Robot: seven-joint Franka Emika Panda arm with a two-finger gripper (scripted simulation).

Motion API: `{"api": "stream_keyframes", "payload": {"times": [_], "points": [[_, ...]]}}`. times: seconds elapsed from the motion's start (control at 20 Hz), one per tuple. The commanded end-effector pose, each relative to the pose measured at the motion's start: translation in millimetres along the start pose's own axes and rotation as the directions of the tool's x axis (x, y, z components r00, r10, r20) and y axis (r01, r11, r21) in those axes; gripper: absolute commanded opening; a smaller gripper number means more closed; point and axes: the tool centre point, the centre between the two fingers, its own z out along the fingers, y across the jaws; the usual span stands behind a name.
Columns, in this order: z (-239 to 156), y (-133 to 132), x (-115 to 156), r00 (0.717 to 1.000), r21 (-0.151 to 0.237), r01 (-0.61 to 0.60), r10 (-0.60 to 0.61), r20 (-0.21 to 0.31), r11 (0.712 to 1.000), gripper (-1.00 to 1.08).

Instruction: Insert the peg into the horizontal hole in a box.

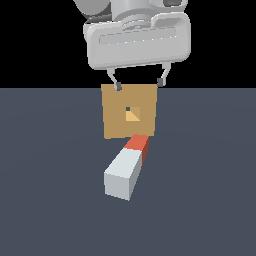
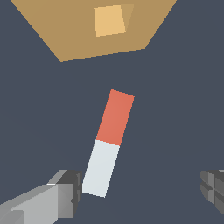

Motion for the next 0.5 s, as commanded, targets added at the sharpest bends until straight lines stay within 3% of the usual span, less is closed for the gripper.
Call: {"api": "stream_keyframes", "payload": {"times": [0.0,0.45], "points": [[0,0,0,1.000,0.000,0.000,0.000,0.000,1.000,1.00],[37,-9,-19,0.996,0.025,-0.086,0.086,0.010,0.996,1.00]]}}
